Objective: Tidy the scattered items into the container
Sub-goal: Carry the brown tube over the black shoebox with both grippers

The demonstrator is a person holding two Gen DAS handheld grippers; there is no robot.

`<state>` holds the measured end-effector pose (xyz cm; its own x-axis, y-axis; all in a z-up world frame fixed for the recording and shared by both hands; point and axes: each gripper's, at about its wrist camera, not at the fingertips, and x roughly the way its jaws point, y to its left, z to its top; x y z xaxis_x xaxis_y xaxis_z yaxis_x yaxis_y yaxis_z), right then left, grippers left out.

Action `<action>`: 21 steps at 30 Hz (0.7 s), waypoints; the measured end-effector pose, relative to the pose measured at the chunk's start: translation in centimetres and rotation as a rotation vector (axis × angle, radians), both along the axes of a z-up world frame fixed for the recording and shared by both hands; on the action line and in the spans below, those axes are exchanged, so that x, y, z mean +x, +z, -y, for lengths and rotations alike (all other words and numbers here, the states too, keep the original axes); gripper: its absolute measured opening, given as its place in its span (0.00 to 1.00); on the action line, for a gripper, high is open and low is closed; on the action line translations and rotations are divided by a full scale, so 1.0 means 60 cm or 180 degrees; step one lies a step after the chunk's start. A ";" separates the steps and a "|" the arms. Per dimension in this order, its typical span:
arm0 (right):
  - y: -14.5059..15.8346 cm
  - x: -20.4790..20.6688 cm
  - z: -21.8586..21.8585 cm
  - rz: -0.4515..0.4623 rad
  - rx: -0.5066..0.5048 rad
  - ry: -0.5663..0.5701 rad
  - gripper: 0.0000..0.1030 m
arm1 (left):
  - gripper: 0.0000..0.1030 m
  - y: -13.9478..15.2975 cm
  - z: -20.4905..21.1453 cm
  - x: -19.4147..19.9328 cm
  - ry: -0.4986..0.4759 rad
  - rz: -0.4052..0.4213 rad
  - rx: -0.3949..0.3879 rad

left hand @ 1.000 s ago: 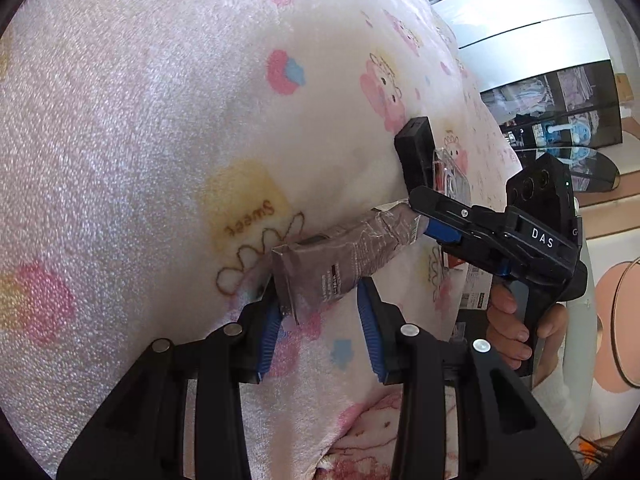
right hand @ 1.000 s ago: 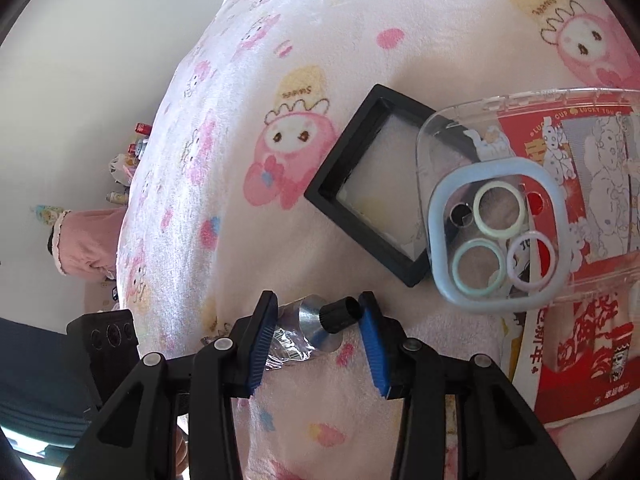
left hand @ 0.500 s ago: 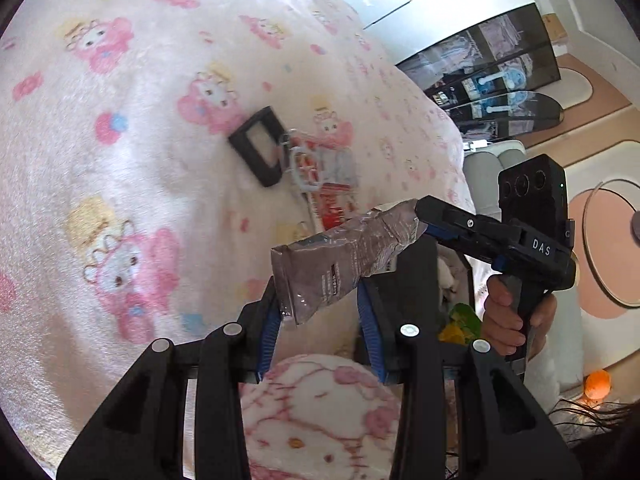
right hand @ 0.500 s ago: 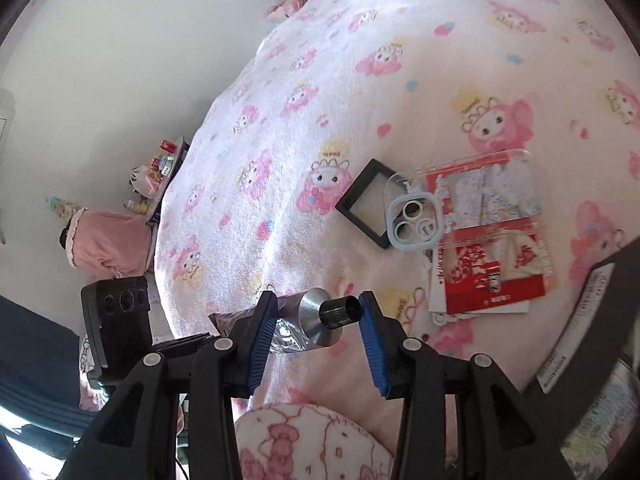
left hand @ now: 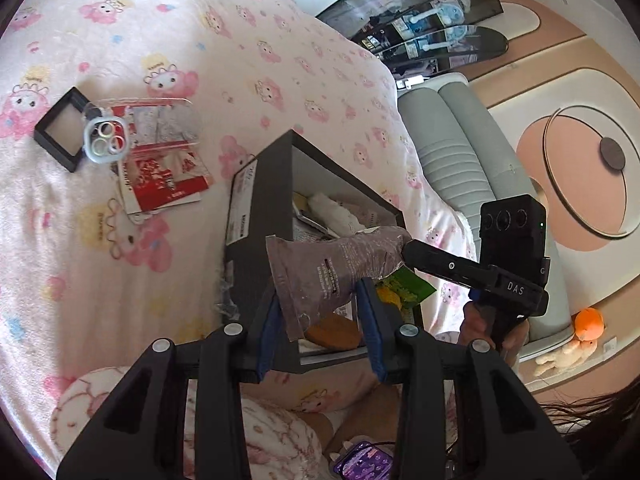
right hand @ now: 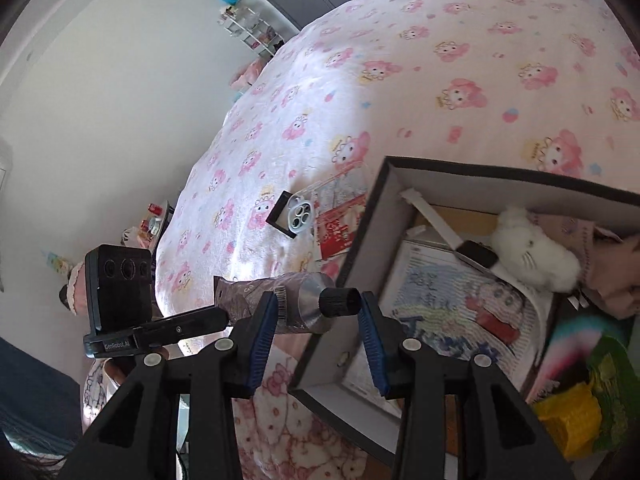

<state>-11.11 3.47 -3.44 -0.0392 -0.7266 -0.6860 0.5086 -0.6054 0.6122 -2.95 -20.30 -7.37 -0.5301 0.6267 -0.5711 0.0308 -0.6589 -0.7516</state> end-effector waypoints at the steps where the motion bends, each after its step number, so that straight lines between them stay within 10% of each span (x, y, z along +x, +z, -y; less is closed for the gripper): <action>1: -0.003 0.000 -0.016 0.0007 0.0001 -0.0021 0.36 | 0.36 -0.002 -0.013 -0.006 -0.0046 0.0014 -0.0003; 21: -0.097 -0.031 -0.195 0.0528 -0.0079 -0.0670 0.36 | 0.40 -0.046 -0.162 -0.121 -0.0476 0.0428 -0.0230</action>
<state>-12.96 15.18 -9.27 -0.0797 -0.7310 -0.6777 0.2646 -0.6710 0.6927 -10.21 -10.59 -10.12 -0.3502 0.6476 -0.6767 0.0256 -0.7156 -0.6981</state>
